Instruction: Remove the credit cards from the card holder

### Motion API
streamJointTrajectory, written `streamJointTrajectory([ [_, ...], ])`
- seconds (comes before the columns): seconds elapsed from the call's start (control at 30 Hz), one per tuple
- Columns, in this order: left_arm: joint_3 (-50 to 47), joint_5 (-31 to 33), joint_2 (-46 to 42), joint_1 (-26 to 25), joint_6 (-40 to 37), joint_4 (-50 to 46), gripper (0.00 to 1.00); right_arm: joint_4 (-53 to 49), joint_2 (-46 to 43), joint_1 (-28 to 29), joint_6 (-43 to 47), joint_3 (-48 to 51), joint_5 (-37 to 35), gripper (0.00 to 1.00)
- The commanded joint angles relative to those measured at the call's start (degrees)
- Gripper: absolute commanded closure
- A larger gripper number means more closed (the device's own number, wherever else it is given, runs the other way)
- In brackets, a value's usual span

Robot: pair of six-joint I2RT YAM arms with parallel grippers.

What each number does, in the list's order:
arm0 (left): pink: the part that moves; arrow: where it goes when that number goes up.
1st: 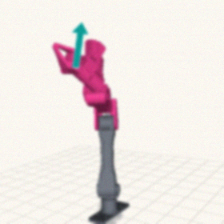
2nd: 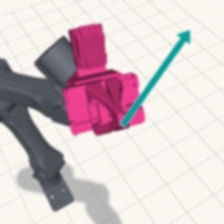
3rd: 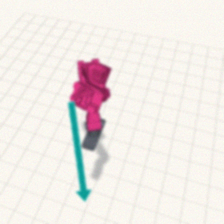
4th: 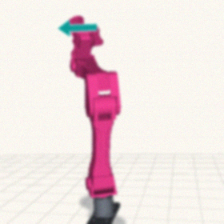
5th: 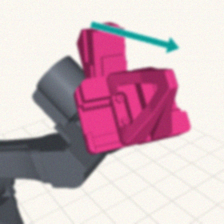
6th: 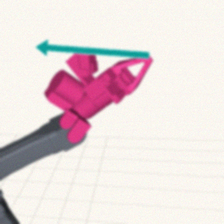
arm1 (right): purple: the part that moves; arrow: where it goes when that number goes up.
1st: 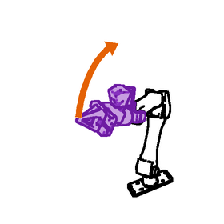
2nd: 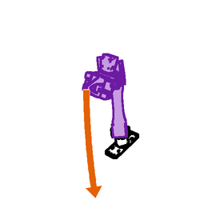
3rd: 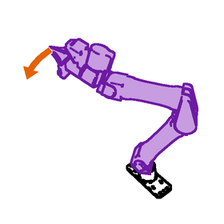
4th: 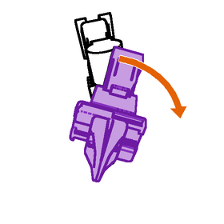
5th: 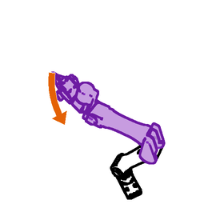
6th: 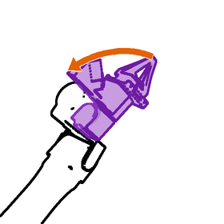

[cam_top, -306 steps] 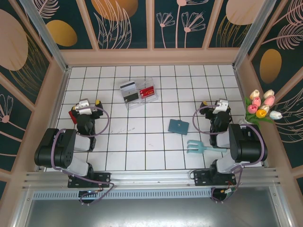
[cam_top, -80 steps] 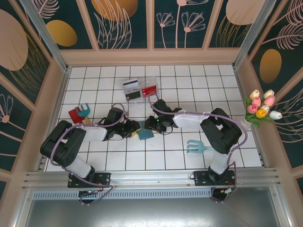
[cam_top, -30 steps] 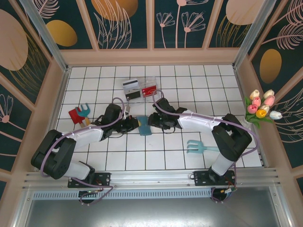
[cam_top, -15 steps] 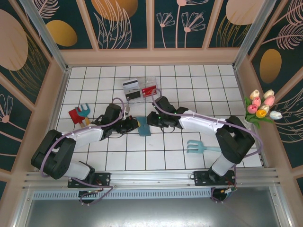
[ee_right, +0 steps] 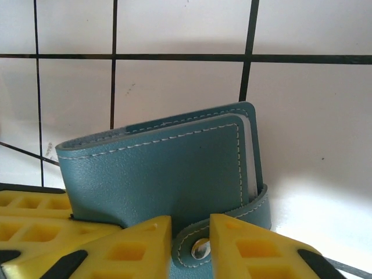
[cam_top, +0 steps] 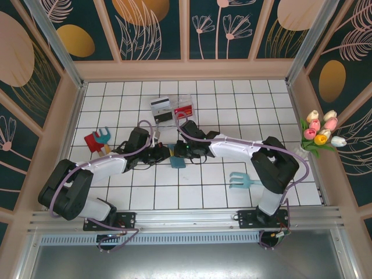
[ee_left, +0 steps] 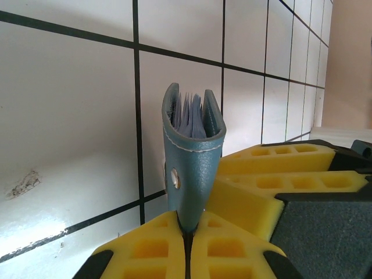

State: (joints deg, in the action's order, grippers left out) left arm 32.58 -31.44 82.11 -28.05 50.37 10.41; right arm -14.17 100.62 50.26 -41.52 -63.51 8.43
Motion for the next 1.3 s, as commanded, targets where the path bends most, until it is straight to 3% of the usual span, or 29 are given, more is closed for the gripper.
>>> streamJointTrajectory([
  [0.0,1.9,-0.3,-1.0,0.0,-0.5,2.7,1.0,-3.0,0.7,0.8,0.8,-1.0,-0.4,0.71],
  [0.1,1.9,-0.2,-1.1,0.0,-0.5,2.9,1.0,-3.6,0.7,0.9,0.7,-0.8,-1.1,0.7],
  [0.53,2.0,1.6,-2.1,0.1,-1.1,0.3,1.0,-6.1,-2.5,-0.5,-3.9,0.9,-6.6,0.93],
  [0.8,2.2,2.4,-2.6,0.0,-0.7,-0.1,1.0,-2.5,-7.9,-4.1,-6.5,7.8,-4.4,0.94],
  [0.93,2.4,2.4,-2.9,0.0,-0.4,0.0,1.0,-1.3,-7.7,-4.4,-5.5,7.7,-2.7,0.88],
  [1.1,2.8,1.5,-3.0,0.0,-1.0,-0.5,1.0,3.2,-8.0,-4.8,-3.8,8.2,0.7,0.68],
  [1.27,3.3,0.6,-2.9,0.0,-1.3,-0.4,1.0,4.6,-6.4,-6.3,-2.6,7.6,2.7,0.66],
])
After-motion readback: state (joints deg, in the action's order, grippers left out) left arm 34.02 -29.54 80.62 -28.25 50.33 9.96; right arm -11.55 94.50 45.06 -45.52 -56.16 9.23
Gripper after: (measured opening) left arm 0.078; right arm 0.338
